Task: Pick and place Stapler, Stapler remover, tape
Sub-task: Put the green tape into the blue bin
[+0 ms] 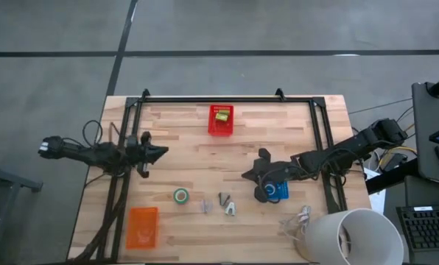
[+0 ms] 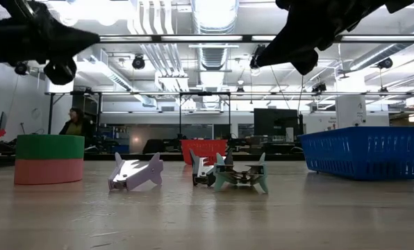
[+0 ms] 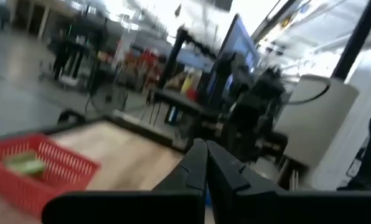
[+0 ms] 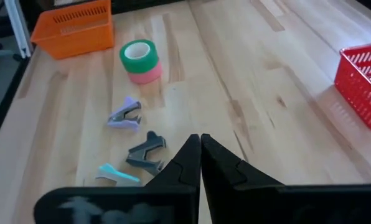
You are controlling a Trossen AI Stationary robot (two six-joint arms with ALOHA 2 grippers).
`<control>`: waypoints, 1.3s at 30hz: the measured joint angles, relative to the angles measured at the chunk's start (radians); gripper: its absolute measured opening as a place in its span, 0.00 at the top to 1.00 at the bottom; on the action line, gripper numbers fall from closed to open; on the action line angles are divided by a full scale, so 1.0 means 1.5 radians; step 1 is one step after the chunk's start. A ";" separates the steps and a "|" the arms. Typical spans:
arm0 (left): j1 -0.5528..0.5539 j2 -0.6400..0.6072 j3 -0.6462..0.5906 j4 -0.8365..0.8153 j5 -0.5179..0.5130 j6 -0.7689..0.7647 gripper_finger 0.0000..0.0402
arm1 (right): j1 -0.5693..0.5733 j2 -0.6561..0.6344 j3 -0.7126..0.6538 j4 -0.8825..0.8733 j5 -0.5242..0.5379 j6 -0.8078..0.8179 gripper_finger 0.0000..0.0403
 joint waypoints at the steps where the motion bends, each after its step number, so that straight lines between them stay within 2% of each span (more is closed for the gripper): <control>1: 0.000 0.014 0.000 -0.001 0.000 -0.008 0.99 | 0.000 0.002 -0.001 0.006 0.006 -0.001 0.98; 3: 0.000 0.048 0.002 -0.007 0.000 -0.032 0.99 | 0.000 0.009 -0.002 0.013 0.016 -0.002 0.98; 9: -0.002 0.159 0.051 -0.118 0.011 -0.072 0.96 | -0.001 0.047 -0.003 0.023 0.018 -0.003 0.98; 12: -0.002 0.215 0.089 -0.153 0.063 -0.081 0.93 | -0.001 0.065 -0.003 0.023 0.018 0.004 0.98; 16: -0.014 0.288 0.145 -0.210 0.113 -0.082 0.83 | 0.000 0.083 -0.003 0.023 0.017 0.012 0.98; 23: -0.055 0.420 0.236 -0.401 0.114 -0.107 0.61 | 0.000 0.084 -0.003 0.022 0.013 0.025 0.98; 29: -0.093 0.498 0.285 -0.403 0.178 -0.108 0.50 | 0.003 0.083 -0.002 0.023 0.011 0.033 0.98; 39: -0.112 0.611 0.300 -0.390 0.177 -0.124 0.50 | 0.004 0.083 -0.002 0.024 0.011 0.036 0.98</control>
